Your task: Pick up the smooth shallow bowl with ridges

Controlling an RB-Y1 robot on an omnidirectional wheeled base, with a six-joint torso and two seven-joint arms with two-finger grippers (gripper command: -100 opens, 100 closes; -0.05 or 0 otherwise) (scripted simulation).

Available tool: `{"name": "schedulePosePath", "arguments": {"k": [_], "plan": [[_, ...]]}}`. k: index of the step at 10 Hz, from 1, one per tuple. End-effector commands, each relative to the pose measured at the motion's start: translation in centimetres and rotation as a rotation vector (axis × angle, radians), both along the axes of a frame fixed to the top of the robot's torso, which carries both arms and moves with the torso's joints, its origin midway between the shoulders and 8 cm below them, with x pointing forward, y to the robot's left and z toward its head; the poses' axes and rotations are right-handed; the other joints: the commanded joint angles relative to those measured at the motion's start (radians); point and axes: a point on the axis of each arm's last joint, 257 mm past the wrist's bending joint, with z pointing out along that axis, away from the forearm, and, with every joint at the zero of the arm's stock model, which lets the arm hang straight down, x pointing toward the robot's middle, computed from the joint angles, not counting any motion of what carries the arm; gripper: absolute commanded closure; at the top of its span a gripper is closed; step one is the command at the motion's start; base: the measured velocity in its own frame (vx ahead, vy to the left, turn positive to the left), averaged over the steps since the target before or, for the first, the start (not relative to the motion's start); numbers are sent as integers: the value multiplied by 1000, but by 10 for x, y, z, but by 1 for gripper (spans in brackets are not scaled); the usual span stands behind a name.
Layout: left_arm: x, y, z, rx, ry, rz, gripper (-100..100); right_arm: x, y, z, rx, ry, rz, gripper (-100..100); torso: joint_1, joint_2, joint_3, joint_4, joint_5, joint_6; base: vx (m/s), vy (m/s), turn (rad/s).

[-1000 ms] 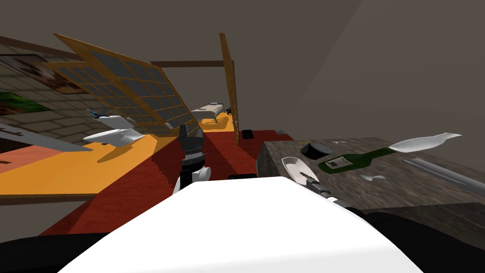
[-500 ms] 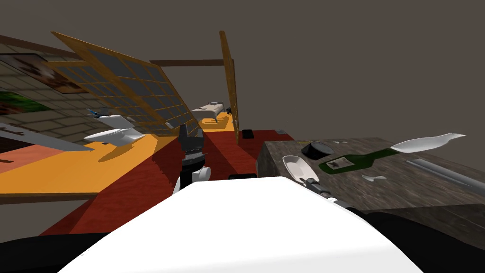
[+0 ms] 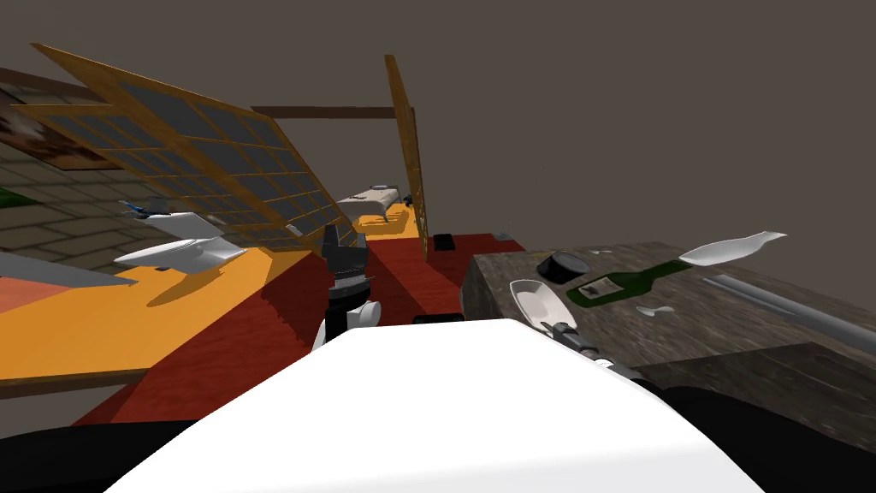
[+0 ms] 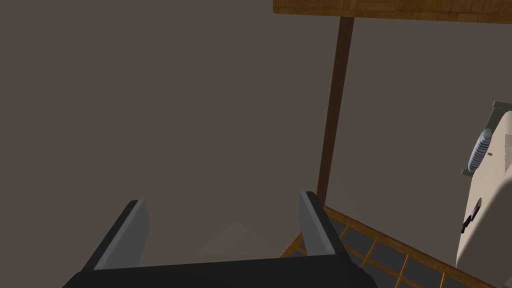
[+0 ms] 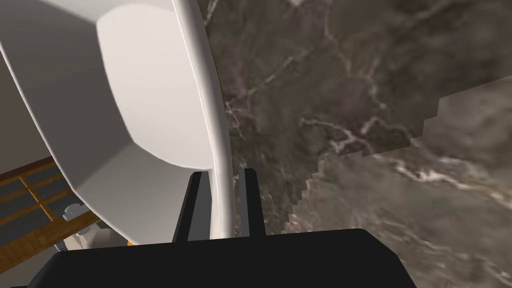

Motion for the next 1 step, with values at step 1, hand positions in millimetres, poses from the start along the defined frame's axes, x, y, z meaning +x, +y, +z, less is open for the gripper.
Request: {"name": "schedulePosePath", "arguments": {"k": [1], "plan": [[0, 0, 0, 0, 0, 0, 0, 0, 0, 0, 0, 0, 0, 0, 0, 0, 0, 0, 0, 0, 0, 0, 0]]}}
